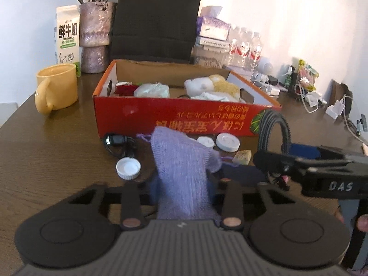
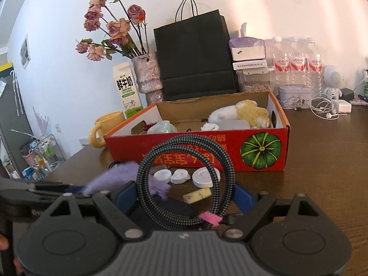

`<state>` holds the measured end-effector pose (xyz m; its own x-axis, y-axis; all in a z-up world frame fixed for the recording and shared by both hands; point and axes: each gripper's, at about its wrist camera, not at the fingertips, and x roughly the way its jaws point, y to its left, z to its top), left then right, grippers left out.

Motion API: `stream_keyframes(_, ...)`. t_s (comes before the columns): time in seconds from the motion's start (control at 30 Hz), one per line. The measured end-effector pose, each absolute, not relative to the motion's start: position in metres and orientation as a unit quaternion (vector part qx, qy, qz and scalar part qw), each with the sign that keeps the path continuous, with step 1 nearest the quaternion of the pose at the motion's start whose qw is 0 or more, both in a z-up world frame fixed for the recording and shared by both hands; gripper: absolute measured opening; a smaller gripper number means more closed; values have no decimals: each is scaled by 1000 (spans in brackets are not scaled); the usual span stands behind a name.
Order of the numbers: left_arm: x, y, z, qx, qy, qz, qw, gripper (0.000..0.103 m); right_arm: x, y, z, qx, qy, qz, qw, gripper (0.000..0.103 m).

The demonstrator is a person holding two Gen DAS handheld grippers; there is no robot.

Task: Organize objects
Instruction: 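Grasp the purple cloth with the left tool while the right tool holds the braided cable, then carry the braided cable and purple cloth into the cardboard box while both tools open to release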

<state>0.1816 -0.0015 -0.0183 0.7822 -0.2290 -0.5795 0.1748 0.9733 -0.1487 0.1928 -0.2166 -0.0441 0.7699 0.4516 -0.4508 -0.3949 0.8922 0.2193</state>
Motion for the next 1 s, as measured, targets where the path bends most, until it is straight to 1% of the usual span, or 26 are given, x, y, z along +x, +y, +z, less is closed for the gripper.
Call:
stream_keyframes(0.03, 182, -1, -17, -44, 311, -109, 943, 29, 193, -216, -45, 55, 255, 225, 939, 88)
stream_keyframes(0.13, 180, 1, -14, -46, 305, -115, 944, 23, 193, -215, -45, 51, 256, 224, 939, 88)
stream_keyframes(0.33, 174, 0, 3, -44, 277, -124, 952, 23, 191, -213, -41, 47, 249, 224, 941, 87)
stream_keyframes(0.57, 184, 0, 31, -49, 238, -126, 962, 23, 198, -210, -14, 42, 222, 222, 949, 88)
stream_keyframes(0.8, 217, 4, 58, -62, 202, -114, 971, 23, 228, -199, 16, 14, 201, 209, 957, 88)
stream_keyframes(1.0, 256, 6, 68, -75, 185, -101, 974, 23, 272, -187, 31, 2, 189, 194, 962, 88)
